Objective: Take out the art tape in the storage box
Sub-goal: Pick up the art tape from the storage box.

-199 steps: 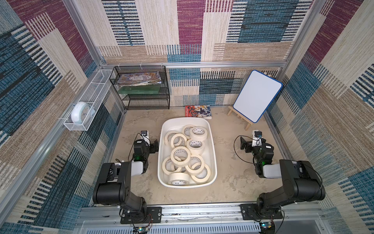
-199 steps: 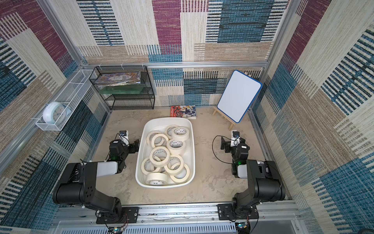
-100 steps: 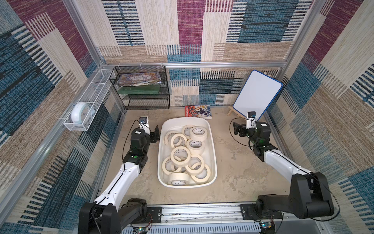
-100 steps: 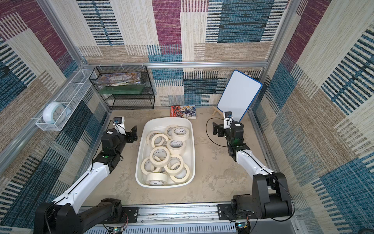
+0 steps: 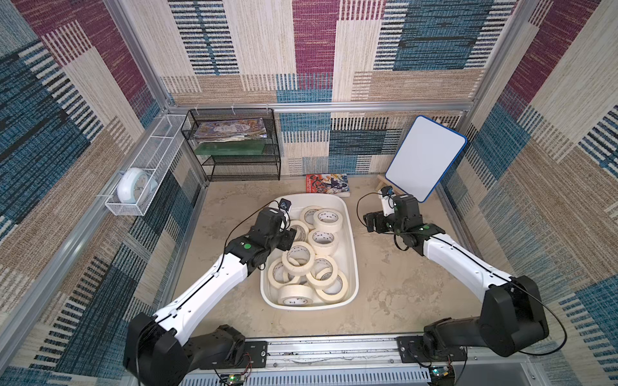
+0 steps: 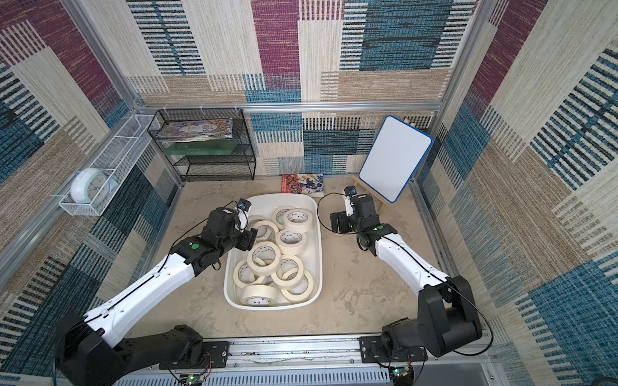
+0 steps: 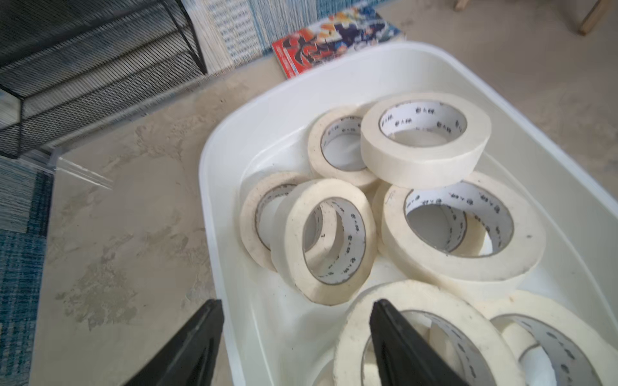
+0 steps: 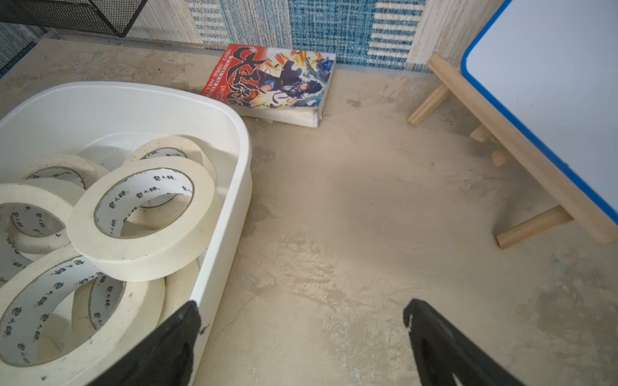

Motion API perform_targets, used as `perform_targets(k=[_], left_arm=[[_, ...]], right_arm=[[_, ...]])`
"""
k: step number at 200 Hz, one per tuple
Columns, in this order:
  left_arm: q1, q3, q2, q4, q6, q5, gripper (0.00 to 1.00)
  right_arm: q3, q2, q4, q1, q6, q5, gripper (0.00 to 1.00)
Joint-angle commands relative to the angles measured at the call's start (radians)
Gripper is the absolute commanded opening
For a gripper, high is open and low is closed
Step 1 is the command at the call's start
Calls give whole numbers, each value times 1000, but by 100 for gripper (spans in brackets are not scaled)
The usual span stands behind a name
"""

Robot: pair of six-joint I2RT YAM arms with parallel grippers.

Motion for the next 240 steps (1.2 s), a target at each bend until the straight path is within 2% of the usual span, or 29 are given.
perform_targets(k=[1, 18, 37, 69, 105, 130, 149, 158, 184, 240], left_arm=[[17, 50, 95, -70, 5, 47, 73], [44, 93, 182, -71, -18, 97, 71], [73, 110, 249, -43, -39, 79, 70], [101, 122, 306, -9, -47, 125, 67], [103, 130, 361, 15, -46, 107, 58], [104, 139, 383, 22, -48, 92, 42], [105, 140, 391, 25, -50, 60, 13], [107, 140, 386, 27, -49, 49, 6], [107, 154, 349, 2, -54, 41, 2], [102, 192, 195, -69, -64, 4, 0]], right_arm=[[0, -1, -41, 11, 37, -35, 100], [-11, -6, -42, 16, 44, -38, 100], [-19, -17, -43, 16, 43, -31, 99], [-19, -21, -50, 18, 28, -21, 100], [-15, -15, -49, 17, 27, -24, 100], [-11, -10, -50, 16, 31, -40, 99], [-7, -8, -54, 19, 36, -61, 100], [5, -3, -68, 21, 37, -78, 99], [73, 33, -126, 65, 61, -90, 100], [329, 214, -175, 248, 92, -136, 89]])
